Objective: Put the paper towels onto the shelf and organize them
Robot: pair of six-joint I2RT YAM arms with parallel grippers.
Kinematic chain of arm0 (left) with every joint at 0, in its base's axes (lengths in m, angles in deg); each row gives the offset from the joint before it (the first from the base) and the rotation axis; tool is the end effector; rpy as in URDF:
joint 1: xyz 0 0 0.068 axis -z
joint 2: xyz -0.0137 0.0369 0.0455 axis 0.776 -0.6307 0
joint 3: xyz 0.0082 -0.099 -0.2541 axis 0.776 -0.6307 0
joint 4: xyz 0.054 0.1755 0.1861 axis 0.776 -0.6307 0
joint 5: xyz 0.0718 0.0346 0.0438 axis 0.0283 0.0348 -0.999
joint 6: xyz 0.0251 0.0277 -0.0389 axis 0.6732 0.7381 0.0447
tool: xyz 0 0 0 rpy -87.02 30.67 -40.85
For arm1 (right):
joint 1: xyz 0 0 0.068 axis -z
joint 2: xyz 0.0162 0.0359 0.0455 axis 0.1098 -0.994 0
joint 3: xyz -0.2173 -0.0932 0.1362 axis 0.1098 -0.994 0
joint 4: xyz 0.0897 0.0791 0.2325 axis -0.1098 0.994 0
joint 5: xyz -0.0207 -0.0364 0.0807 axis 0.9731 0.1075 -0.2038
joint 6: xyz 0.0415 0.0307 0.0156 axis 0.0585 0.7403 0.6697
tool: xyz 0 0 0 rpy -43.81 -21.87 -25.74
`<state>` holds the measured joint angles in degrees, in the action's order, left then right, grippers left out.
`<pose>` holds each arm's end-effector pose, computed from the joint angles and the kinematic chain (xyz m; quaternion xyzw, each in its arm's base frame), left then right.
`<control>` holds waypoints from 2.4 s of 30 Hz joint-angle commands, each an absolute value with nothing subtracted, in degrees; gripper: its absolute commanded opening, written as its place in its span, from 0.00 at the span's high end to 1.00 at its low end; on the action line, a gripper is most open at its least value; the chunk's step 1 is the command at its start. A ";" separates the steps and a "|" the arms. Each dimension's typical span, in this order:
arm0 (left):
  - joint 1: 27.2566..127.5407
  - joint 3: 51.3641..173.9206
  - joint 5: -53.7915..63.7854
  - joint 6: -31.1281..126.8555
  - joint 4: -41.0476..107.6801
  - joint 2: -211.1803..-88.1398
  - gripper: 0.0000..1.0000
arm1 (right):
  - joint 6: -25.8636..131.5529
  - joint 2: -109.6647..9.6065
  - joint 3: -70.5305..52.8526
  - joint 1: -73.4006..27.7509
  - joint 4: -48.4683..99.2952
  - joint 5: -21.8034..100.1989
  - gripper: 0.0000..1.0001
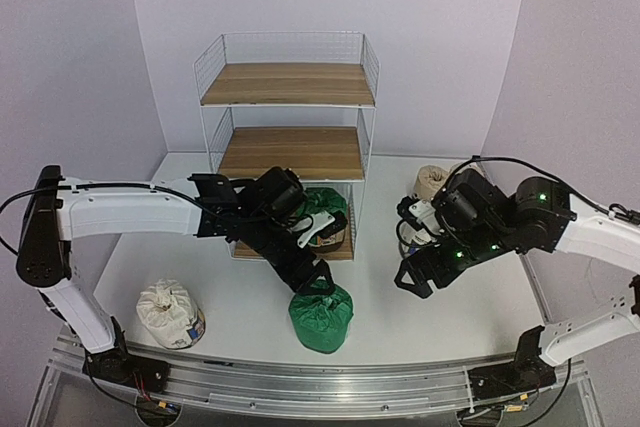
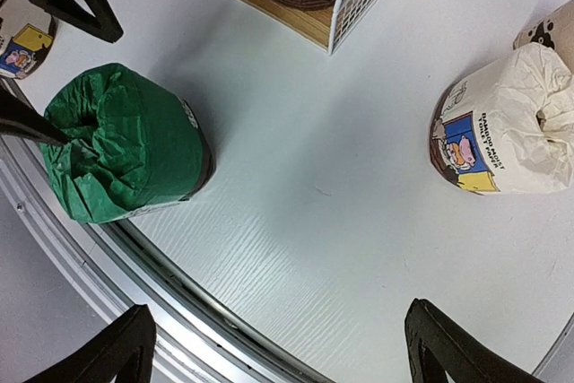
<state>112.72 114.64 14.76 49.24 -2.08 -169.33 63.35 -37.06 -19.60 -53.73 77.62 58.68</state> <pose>0.1587 -0.3197 0.2576 0.4526 0.8251 -0.2990 0.1579 0.1214 0.1959 0.3143 -0.3184 0.8969 0.1045 0.2884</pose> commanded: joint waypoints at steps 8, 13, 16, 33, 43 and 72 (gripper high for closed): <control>112.69 123.69 18.29 73.55 -14.23 -176.96 0.30 | 63.03 -35.22 -23.80 -53.73 73.69 53.68 0.07; 112.69 124.97 14.83 72.92 -15.53 -181.36 0.43 | 62.94 -35.39 -24.01 -53.73 73.68 53.86 0.07; 112.68 125.30 16.34 73.03 -15.30 -182.72 0.51 | 62.99 -35.39 -24.35 -53.75 73.60 53.60 0.07; 113.07 123.93 10.16 67.43 -17.00 -182.11 0.97 | 63.56 -30.60 -26.86 -53.74 73.51 57.71 0.08; 113.30 116.72 -0.33 47.09 -11.35 -167.13 1.00 | 66.84 -23.87 -29.00 -53.78 73.54 64.15 0.08; 104.35 109.67 -28.25 -10.09 -12.53 -158.78 1.00 | 89.69 -21.17 -35.15 -53.76 73.60 97.94 0.02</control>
